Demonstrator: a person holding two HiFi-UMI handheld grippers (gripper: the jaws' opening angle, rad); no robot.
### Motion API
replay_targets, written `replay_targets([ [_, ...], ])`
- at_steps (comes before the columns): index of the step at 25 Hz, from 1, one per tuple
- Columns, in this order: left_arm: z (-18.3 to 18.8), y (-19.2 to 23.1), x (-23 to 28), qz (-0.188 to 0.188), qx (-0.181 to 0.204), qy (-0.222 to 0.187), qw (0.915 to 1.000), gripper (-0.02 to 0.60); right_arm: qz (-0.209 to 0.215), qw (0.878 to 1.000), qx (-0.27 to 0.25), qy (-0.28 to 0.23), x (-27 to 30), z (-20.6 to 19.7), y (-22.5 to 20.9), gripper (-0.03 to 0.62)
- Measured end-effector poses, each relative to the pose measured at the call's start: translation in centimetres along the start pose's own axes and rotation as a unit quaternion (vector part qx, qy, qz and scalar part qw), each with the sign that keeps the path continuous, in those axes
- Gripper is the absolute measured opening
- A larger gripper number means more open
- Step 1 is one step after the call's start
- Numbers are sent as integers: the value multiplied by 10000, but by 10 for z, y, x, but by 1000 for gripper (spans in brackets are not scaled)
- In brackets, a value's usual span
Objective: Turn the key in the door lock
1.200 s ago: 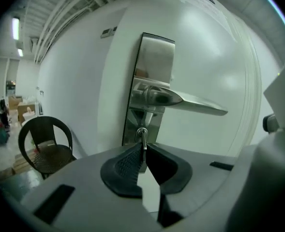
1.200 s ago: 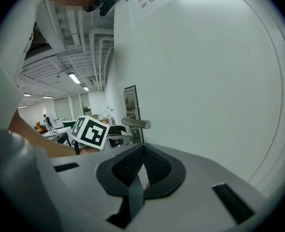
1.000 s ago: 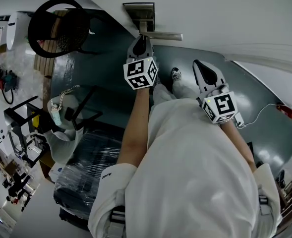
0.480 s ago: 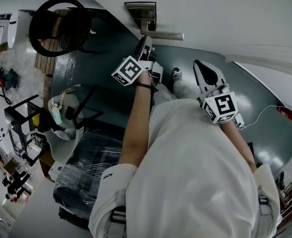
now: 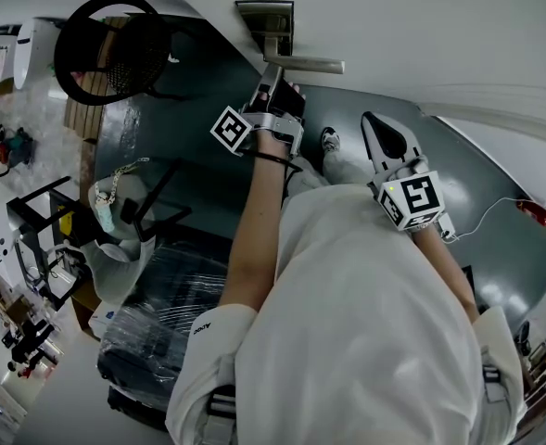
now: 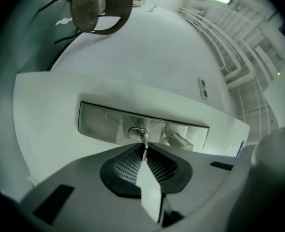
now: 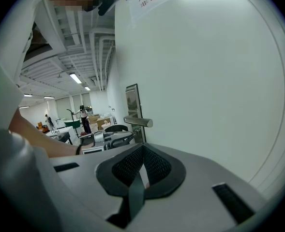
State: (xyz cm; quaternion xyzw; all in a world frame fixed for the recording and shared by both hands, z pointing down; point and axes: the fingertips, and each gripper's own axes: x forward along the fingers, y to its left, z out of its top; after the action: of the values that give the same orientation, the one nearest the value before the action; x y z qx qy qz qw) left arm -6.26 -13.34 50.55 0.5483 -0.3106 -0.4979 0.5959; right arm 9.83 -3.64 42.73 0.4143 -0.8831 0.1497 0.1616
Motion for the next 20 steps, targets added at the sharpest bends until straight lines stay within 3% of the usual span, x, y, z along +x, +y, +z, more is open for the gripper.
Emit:
replay_targets([
  [4,2,4,-1,-340,-1065,-156,9936,28,-6,10000,-16,5,1,0,1,-5],
  [8,2,5,-1,-373,-1463,-155,9884,28,5,10000,-26,-1,1,-1,3,-5],
  [13,2,5,-2,-90,-1083,9,9941,28,8,10000,-28,8,0,-1,4,-4],
  [17,-2,-1,-2,18,-450,287,9986,29,30,10000,-30,16,2,0,5,-4],
  [20,-7,-7,-2,57,-16,513,9987,83,87,9999,-42,33,4,-2,7,-3],
])
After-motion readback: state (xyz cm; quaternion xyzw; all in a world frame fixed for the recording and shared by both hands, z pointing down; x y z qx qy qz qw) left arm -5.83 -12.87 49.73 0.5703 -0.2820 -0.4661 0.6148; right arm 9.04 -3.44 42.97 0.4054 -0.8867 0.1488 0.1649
